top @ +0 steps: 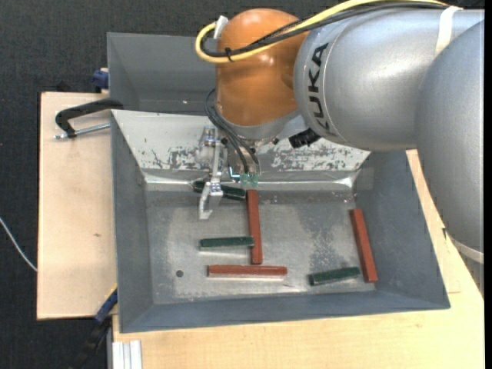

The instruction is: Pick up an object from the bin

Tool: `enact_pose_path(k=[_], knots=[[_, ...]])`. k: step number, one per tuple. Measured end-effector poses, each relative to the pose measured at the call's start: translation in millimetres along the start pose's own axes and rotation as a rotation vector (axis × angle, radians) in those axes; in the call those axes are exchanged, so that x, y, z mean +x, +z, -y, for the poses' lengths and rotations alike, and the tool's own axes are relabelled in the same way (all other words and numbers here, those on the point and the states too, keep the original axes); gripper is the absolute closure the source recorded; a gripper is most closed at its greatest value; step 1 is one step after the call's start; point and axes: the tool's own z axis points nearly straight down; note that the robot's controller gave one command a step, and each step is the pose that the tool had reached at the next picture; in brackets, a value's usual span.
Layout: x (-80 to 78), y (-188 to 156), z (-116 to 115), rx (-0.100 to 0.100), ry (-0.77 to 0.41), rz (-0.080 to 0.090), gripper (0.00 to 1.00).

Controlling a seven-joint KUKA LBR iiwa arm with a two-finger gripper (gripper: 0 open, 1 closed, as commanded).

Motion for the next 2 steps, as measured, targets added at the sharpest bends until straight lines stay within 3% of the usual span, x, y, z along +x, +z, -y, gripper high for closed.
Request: enact_pose_path(k=[1, 2], knots=[[-1.8, -5.2, 0.8, -0.002, 0.002, 0.009, 0.0], [0.6, 16.3, 17.9, -0.005, -0.098, 0.018, 0.0]])
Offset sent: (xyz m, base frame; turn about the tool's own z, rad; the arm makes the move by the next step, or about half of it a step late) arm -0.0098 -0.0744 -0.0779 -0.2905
